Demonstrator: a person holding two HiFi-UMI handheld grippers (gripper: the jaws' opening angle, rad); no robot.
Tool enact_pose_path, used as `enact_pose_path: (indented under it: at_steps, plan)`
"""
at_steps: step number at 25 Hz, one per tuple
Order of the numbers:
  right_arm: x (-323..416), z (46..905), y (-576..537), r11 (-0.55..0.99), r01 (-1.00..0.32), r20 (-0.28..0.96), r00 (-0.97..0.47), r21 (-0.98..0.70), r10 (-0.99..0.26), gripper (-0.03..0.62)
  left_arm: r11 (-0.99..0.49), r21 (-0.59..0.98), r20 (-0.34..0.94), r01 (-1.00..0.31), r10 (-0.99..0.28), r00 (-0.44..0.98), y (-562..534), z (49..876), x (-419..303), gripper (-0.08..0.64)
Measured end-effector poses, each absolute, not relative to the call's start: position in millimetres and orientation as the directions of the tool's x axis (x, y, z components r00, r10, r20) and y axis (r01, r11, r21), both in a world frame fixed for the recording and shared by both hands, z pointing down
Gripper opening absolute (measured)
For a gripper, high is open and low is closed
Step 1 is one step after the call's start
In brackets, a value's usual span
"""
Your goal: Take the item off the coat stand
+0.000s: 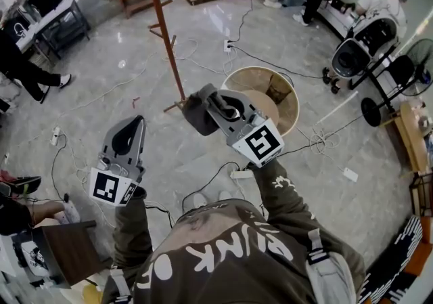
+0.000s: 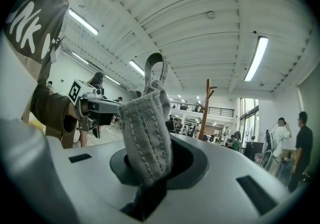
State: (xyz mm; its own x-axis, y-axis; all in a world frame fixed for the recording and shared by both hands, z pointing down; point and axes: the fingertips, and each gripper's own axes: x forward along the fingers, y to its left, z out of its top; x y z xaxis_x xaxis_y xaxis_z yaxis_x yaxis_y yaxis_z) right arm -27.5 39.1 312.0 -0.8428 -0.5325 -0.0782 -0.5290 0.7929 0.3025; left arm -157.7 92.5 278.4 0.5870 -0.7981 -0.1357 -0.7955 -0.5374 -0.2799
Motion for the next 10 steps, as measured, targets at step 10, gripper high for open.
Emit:
enact_pose_path:
  at_steps: [10]
  plan:
    - [-19.9, 296.7, 35.7, 0.796, -0.529, -0.062, -0.842, 0.295, -0.536, 0.057, -0.538, -0.275, -0.133, -0.797, -0.799, 0.586, 90.4, 261.2, -150.3, 0.005]
